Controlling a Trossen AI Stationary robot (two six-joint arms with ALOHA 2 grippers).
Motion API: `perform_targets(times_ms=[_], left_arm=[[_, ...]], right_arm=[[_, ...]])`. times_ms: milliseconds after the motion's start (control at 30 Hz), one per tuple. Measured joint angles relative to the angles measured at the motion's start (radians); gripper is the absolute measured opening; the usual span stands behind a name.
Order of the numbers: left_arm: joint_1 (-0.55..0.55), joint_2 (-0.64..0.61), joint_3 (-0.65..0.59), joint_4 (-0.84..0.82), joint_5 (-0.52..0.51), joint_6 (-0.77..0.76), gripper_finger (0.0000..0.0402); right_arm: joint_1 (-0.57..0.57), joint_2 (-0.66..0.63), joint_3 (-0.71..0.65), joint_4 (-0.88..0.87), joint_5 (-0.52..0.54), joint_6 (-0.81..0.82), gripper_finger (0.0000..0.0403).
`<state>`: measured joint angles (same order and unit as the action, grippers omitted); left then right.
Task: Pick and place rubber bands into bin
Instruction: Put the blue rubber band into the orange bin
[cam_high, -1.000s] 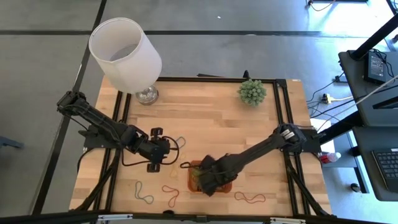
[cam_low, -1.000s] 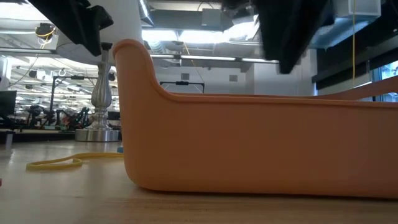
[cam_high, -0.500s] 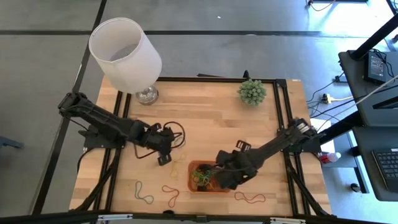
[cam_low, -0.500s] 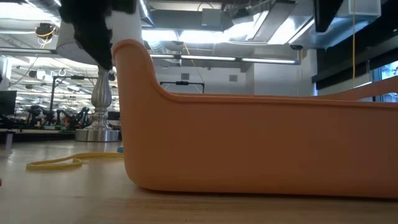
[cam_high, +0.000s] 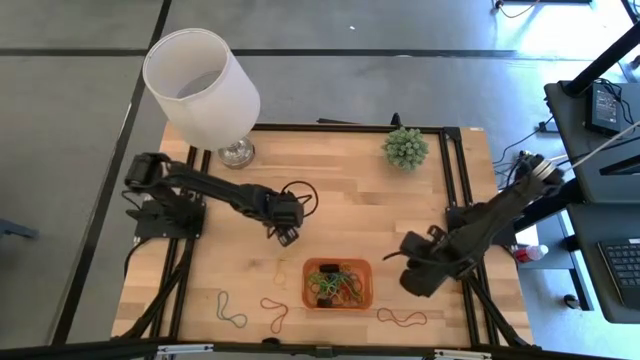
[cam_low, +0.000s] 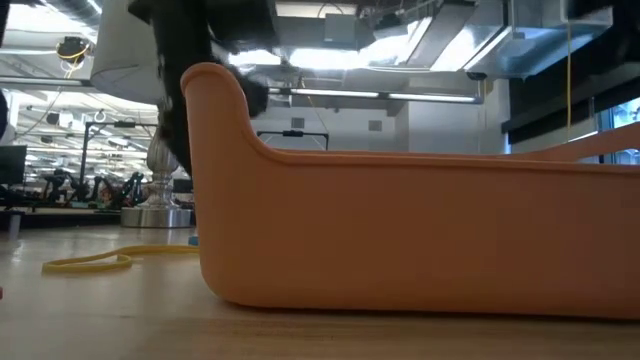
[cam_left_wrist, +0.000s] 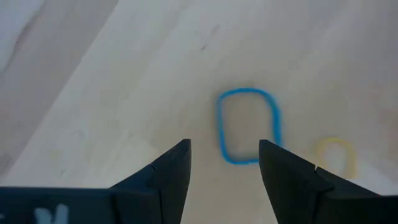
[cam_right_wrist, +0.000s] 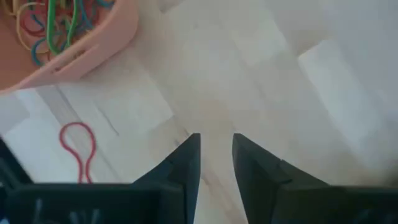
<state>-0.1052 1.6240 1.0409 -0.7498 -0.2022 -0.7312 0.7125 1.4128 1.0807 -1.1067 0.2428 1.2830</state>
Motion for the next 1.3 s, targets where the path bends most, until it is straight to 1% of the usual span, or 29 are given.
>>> perform_targets(times_ms=[167, 267, 333, 400, 433, 533, 567, 633, 700, 767, 833, 900, 1033, 1167, 1300], left_arm=[[0.025, 0.103, 0.0, 0.061, 0.005, -0.015, 0.0182], [0.025, 0.16, 0.0, 0.111, 0.0, -0.019, 0.0179], [0.025, 0.192, 0.002, 0.116, -0.006, -0.04, 0.0165], [0.024, 0.215, 0.007, 0.113, -0.008, -0.075, 0.0136], [0.024, 0.225, 0.008, 0.109, -0.006, -0.09, 0.0114], [0.022, 0.233, 0.008, 0.095, 0.002, -0.131, 0.003], [0.019, 0.229, 0.008, 0.089, 0.001, -0.149, 0.0017], [0.011, 0.208, 0.024, 0.068, 0.002, -0.171, 0.0006], [-0.002, 0.184, 0.054, 0.015, 0.054, -0.174, 0.0003], [-0.021, 0.136, 0.11, -0.046, 0.059, -0.173, 0.0003], [-0.037, 0.099, 0.179, -0.114, 0.028, -0.173, 0.0003], [-0.054, 0.087, 0.25, -0.195, -0.01, -0.16, 0.0003], [-0.105, 0.085, 0.444, -0.291, -0.016, -0.109, 0.0003], [-0.147, 0.147, 0.634, -0.312, -0.042, -0.095, 0.0003], [-0.187, 0.262, 0.832, -0.313, -0.048, -0.059, 0.0003]], right_arm=[[0.056, -0.118, -0.174, 0.153, 0.0, 0.094, 0.0097], [0.08, -0.159, -0.238, 0.223, 0.0, 0.13, 0.0097], [0.092, -0.173, -0.264, 0.266, 0.0, 0.13, 0.0097], [0.1, -0.183, -0.281, 0.3, 0.0, 0.129, 0.0097], [0.104, -0.186, -0.286, 0.311, 0.0, 0.129, 0.0097], [0.108, -0.185, -0.288, 0.329, 0.0, 0.126, 0.0097], [0.111, -0.185, -0.288, 0.329, 0.001, 0.126, 0.0097], [0.112, -0.185, -0.288, 0.327, 0.0, 0.124, 0.0097], [0.118, -0.185, -0.288, 0.326, 0.001, 0.113, 0.0097], [0.119, -0.185, -0.288, 0.326, 0.0, 0.088, 0.0097], [0.119, -0.185, -0.288, 0.326, 0.001, 0.062, 0.0097], [0.119, -0.185, -0.288, 0.324, 0.001, 0.044, 0.0097], [0.119, -0.185, -0.288, 0.321, 0.003, -0.001, 0.0097], [0.119, -0.185, -0.288, 0.299, 0.048, -0.009, 0.0097], [0.118, -0.185, -0.288, 0.279, 0.091, -0.009, 0.0097]])
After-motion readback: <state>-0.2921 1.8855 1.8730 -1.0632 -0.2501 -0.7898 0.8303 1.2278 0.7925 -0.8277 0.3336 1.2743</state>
